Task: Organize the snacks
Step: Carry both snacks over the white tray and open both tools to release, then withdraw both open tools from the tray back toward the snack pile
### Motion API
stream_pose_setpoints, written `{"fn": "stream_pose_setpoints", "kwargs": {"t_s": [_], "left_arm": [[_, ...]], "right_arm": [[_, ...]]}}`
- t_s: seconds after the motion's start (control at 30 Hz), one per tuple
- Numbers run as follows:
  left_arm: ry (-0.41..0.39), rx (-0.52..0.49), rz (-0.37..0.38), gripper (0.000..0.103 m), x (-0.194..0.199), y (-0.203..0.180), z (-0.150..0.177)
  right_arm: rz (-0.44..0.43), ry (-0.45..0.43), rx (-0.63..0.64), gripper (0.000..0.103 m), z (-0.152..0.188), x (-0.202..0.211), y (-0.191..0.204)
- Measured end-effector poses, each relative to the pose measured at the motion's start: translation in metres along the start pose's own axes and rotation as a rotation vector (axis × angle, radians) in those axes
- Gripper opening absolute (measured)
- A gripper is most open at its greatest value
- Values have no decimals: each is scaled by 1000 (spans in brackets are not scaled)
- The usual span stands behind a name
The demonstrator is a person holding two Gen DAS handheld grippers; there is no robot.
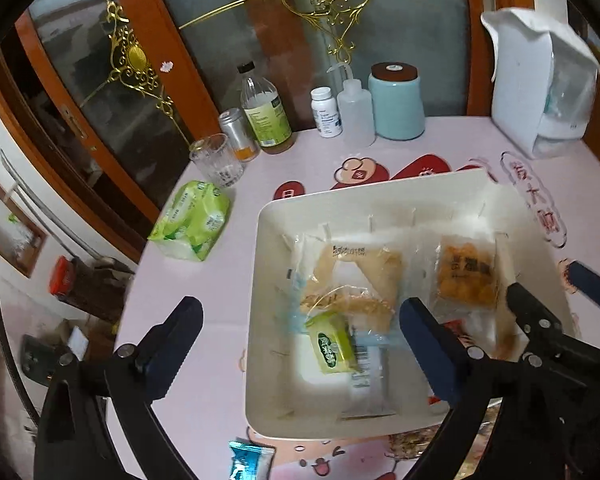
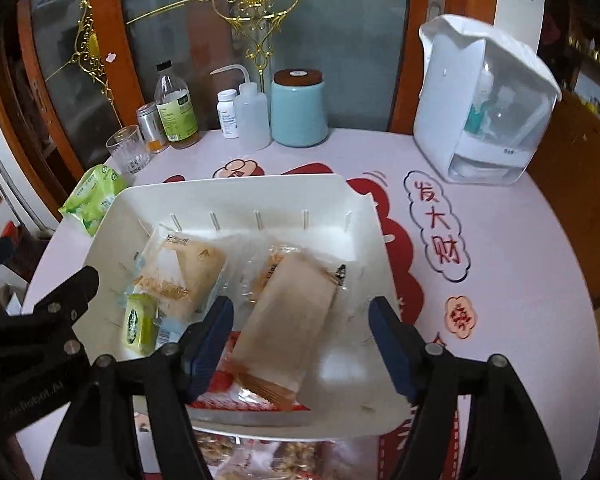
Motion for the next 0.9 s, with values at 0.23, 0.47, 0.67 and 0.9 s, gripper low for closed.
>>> {"fn": "stream_pose_setpoints", "kwargs": {"t_s": [0.23,0.47,0.67,0.9], "left_arm": [[17,12,19,98,10,5,9],[-14,15,64,98,46,16,23],[-62,-1,137,98,87,24,40],[-142,-50,226,98,142,34,73]], "right_arm": [[-7,-31,-43,75,6,28,-14],[5,-73,-84,75,21,71,-21],[22,-88,-76,75,41,106,-8],[71,-100,-75,75,76,152,11]]}}
Point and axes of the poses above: each gripper's, at about its wrist camera, not at the fingertips, and x roughly against the way its jaws point, y to its left, z to its underside, the point moved 2 cm from there along -x, roughly the way its jaws point, and after that the axes turned 4 degrees about x, right-handed, at the moved point
